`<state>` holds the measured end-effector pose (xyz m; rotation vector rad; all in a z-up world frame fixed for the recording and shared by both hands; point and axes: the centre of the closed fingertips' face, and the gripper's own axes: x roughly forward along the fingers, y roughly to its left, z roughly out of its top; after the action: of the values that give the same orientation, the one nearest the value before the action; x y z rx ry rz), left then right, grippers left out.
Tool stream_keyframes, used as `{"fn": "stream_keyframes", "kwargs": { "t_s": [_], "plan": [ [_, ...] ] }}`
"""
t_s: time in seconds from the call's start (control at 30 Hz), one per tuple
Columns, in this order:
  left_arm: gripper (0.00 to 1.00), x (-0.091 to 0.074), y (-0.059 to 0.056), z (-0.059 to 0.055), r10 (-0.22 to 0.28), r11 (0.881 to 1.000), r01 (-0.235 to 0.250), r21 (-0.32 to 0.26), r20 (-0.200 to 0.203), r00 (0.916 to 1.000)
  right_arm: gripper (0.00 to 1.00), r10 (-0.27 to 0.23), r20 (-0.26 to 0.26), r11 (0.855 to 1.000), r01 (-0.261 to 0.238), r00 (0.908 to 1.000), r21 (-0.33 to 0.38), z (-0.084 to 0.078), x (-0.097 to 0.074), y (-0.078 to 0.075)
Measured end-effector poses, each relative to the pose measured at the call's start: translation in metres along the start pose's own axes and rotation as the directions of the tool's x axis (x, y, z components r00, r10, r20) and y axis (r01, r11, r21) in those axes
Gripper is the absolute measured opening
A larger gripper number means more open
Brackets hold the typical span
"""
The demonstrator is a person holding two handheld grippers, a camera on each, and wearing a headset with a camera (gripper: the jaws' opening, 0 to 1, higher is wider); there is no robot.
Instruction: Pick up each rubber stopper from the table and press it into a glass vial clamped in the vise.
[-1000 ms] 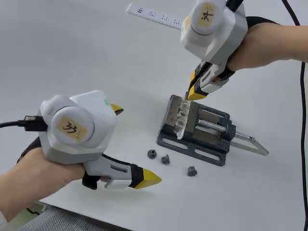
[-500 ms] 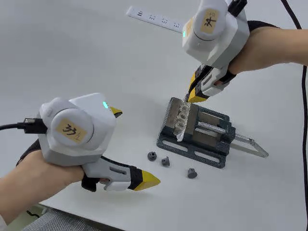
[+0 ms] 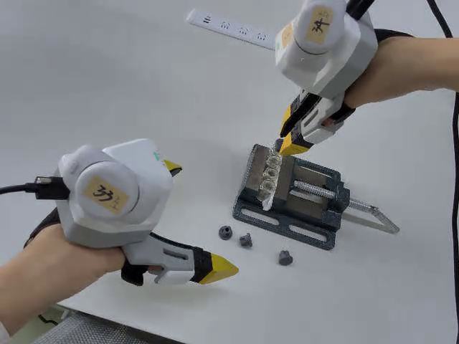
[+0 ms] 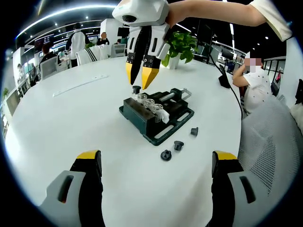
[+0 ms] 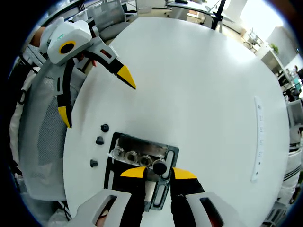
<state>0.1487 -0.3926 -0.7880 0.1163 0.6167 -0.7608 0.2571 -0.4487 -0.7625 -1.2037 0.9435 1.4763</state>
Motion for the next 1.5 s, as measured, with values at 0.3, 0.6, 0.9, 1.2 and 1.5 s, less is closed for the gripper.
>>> {"fn": "stream_keyframes", "kwargs": {
  "t_s": [0.3,0.6,0.9,1.2,1.5],
  "plan": [
    [0.97,-0.001,0.001,0.002,0.005,1.0,-0.005,0.002,0.006,1.0,0.0,-0.006,0.036,1.0,0.006,0.9993,0.01,0.001,-0.009,-0.003],
    [0.96,-0.001,0.001,-0.002,0.003,1.0,-0.003,-0.003,0.0,1.0,0.0,0.022,0.056,0.998,-0.025,0.9982,0.055,0.004,-0.005,0.002],
    [0.96,-0.001,0.002,-0.003,0.003,1.0,-0.003,-0.007,-0.005,1.0,0.0,0.031,0.058,0.998,-0.035,0.9978,0.058,0.005,-0.001,0.0],
    [0.95,-0.001,0.002,-0.007,0.001,1.0,-0.001,-0.013,-0.01,1.0,0.0,0.036,0.051,0.998,-0.039,0.998,0.053,0.005,0.002,-0.002],
    [0.95,0.001,0.0,-0.005,-0.006,1.0,0.006,-0.012,-0.006,1.0,0.0,0.04,0.035,0.997,-0.042,0.9986,0.065,0.002,0.004,-0.003]
  ]
}}
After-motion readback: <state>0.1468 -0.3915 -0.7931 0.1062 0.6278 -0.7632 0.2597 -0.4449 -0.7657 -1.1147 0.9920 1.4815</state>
